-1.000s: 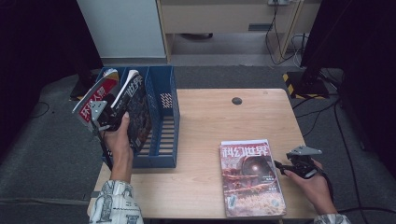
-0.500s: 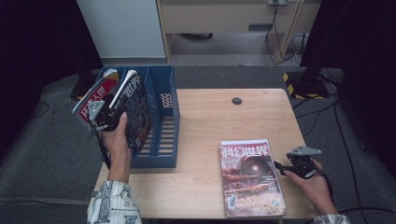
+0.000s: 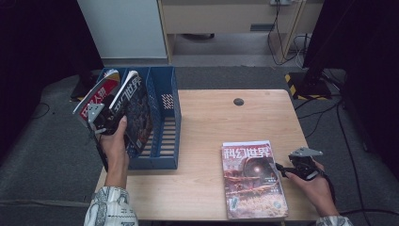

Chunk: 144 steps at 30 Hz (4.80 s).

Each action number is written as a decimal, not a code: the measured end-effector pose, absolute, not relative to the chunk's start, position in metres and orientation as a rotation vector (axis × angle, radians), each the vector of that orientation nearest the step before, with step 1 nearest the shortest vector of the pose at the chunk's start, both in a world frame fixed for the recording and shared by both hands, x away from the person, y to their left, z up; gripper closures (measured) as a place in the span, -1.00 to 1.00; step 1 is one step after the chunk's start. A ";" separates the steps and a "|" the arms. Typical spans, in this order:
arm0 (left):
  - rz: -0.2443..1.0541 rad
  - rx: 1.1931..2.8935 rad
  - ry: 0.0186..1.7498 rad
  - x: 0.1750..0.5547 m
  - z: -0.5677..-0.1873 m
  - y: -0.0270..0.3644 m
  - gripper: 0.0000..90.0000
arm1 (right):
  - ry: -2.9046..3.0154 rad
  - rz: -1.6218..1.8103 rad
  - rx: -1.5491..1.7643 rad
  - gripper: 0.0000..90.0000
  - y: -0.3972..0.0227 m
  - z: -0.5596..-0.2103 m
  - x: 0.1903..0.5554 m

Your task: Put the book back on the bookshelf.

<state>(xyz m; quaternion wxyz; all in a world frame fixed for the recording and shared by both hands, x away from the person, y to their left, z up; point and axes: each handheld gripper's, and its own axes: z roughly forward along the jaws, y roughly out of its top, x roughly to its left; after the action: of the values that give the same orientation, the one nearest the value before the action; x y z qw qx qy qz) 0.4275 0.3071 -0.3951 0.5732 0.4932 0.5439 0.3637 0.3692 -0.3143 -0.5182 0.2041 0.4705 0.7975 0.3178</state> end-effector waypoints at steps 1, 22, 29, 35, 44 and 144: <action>0.851 1.154 1.274 0.427 -0.395 0.307 0.54 | 2.226 0.886 1.310 -0.32 -0.315 -0.518 0.369; 0.906 1.209 1.230 0.385 -0.395 0.300 0.15 | 2.204 0.882 1.334 -0.44 -0.316 -0.517 0.370; 0.930 1.244 1.230 0.366 -0.403 0.294 0.12 | 2.169 0.894 1.350 -0.48 -0.319 -0.515 0.370; 0.950 1.257 1.253 0.354 -0.408 0.292 0.11 | 2.161 0.898 1.353 -0.48 -0.321 -0.514 0.369; 0.954 1.284 1.257 0.329 -0.414 0.286 0.10 | 2.144 0.939 1.345 -0.32 -0.324 -0.509 0.367; 0.415 1.957 0.931 0.376 -0.512 0.029 -0.57 | 2.167 1.117 1.128 0.31 -0.295 -0.501 0.368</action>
<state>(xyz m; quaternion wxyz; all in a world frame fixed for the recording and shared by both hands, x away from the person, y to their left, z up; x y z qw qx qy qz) 0.3756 0.0288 -0.5118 0.4507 0.7917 0.3766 0.1678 0.3676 -0.2955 -0.5006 0.2259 0.4090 0.7859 0.4051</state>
